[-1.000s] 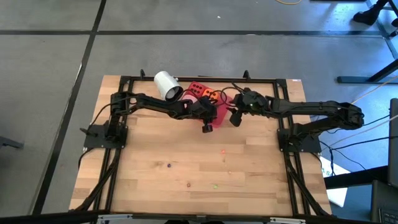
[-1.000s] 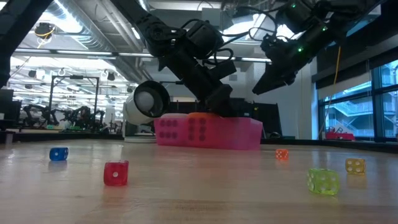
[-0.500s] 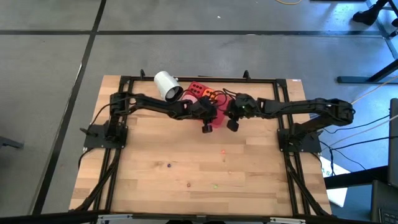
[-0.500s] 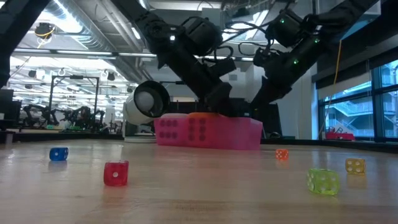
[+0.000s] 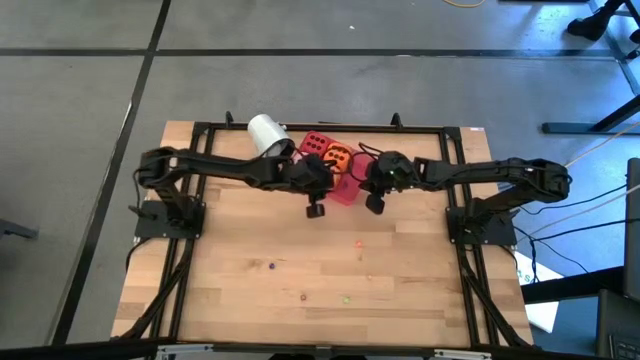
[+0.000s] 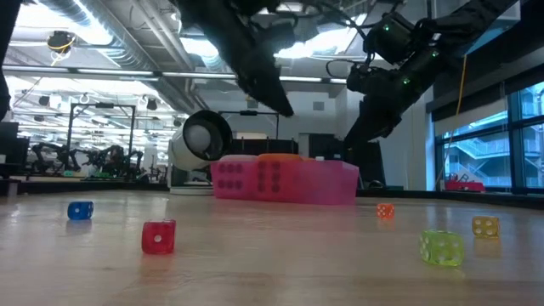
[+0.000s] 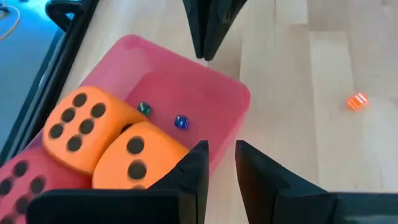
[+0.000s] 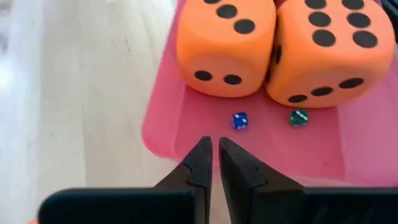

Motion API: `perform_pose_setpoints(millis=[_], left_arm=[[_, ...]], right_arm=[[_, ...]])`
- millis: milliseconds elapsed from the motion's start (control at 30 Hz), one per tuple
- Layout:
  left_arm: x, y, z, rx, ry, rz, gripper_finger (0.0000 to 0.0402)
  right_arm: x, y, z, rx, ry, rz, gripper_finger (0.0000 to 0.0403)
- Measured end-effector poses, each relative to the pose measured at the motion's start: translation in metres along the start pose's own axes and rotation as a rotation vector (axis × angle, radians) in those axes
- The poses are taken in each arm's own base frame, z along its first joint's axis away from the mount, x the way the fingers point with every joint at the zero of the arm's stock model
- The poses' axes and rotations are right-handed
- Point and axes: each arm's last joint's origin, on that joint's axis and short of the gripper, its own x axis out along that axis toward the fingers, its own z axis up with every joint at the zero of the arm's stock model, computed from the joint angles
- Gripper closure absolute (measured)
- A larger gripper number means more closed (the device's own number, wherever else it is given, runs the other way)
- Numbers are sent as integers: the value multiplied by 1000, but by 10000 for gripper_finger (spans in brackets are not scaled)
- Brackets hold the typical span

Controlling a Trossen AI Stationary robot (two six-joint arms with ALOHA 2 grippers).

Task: Pick & Place Dice
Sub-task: Put the small orange die into the red bin

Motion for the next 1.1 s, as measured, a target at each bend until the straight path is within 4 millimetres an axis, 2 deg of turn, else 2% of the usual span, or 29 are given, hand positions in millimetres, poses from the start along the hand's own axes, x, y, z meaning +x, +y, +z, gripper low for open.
perform_pose_setpoints(millis=[167, 300, 533, 700, 767, 867, 1000, 1100], left_arm=[[-22, -9, 4, 23, -5, 22, 338], [-28, -17, 1, 31, -49, 20, 342], [-36, -22, -34, -33, -70, 12, 343], [-51, -20, -57, -85, -144, 14, 343], [-58, -20, -66, -89, -181, 13, 343], [-65, -20, -78, -81, -212, 12, 343], [-69, -20, -92, -81, -220, 17, 345], [-69, -18, -97, -86, -223, 31, 348]], right_arm=[[0, 9, 0, -10, -6, 24, 348], [0, 17, 0, -7, -14, 5, 317], [-2, 29, 0, -55, -34, 17, 270], [-15, 42, 5, -90, -46, 59, 254], [-20, 52, 12, -102, -75, 94, 253], [-25, 68, 10, -140, -65, 209, 253], [-27, 94, 1, -181, -11, 394, 258], [-27, 113, -9, -234, 22, 439, 264]])
